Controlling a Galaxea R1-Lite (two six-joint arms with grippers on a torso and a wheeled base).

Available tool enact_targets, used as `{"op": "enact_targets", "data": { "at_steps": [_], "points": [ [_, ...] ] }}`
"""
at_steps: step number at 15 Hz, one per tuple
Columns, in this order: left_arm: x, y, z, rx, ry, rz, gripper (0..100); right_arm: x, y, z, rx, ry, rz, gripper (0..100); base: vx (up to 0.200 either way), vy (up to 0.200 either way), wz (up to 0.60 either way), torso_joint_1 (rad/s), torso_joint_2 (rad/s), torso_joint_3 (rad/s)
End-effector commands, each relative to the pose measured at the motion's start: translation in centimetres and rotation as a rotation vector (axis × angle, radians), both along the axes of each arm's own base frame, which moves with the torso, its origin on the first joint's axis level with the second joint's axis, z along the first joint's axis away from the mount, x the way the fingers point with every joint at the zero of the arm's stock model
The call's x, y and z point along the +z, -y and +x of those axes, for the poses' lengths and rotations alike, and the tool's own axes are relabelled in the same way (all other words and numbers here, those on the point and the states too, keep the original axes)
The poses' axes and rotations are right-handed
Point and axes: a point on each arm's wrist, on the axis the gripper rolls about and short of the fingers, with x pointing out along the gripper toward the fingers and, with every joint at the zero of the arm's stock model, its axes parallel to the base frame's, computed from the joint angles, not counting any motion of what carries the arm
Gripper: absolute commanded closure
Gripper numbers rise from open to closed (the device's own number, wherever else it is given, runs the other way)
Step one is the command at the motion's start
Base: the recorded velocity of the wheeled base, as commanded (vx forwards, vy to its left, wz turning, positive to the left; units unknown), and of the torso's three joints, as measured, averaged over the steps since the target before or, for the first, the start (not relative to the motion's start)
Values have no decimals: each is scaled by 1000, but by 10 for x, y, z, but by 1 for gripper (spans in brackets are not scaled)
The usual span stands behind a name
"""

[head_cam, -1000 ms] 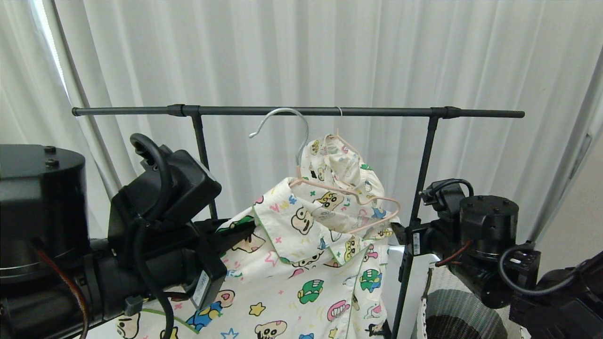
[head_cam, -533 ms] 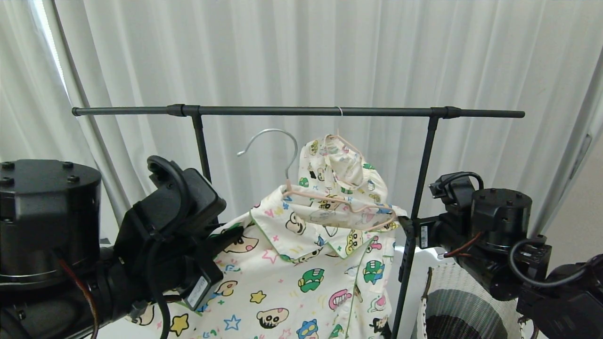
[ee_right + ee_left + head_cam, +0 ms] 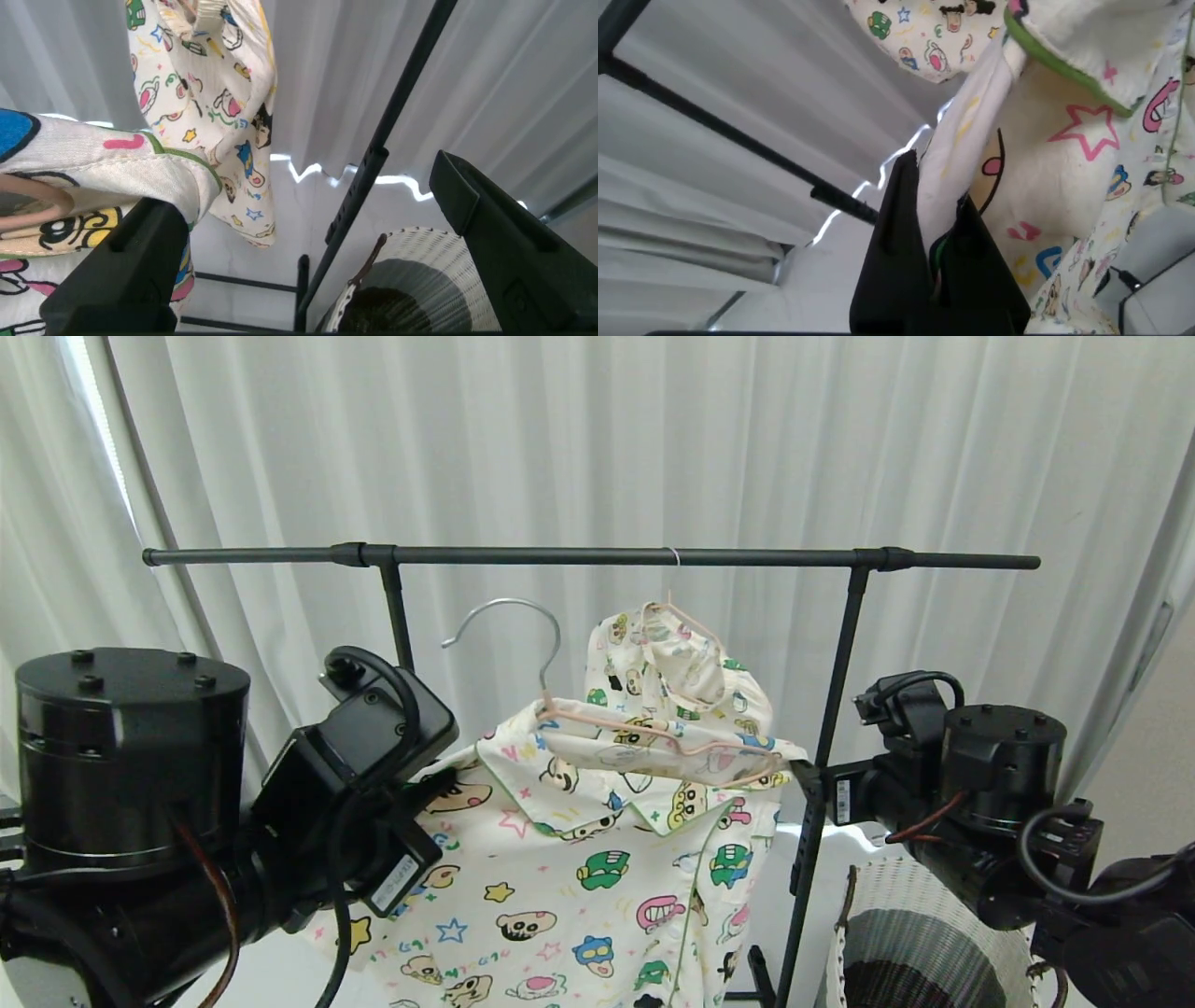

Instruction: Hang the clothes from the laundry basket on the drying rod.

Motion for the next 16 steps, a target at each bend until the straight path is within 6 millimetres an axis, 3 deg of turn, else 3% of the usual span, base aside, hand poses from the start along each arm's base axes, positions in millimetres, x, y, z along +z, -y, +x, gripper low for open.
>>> {"op": "enact_targets", "data": {
  "at_steps": [1,4,6,11,16],
  "points": [
    [-3,4,2,15,-5,20,100,1,0,-1,1,4,1,0,0,0,0,0,0,0],
    [-8,11,2,33,-6,55,100,7,-3,2,6,27,6,0,0,0,0,0,0,0],
    [-16,22,10,84,-18,101,100,13,-4,2,44,44,-2,0,0,0,0,0,0,0],
    [-14,39,31,209,16,133,100,17,-7,-2,83,59,-9,0,0,0,0,0,0,0],
    [-25,52,31,307,18,118,100,32,-38,-40,245,103,8,0,0,0,0,0,0,0]
  ]
}}
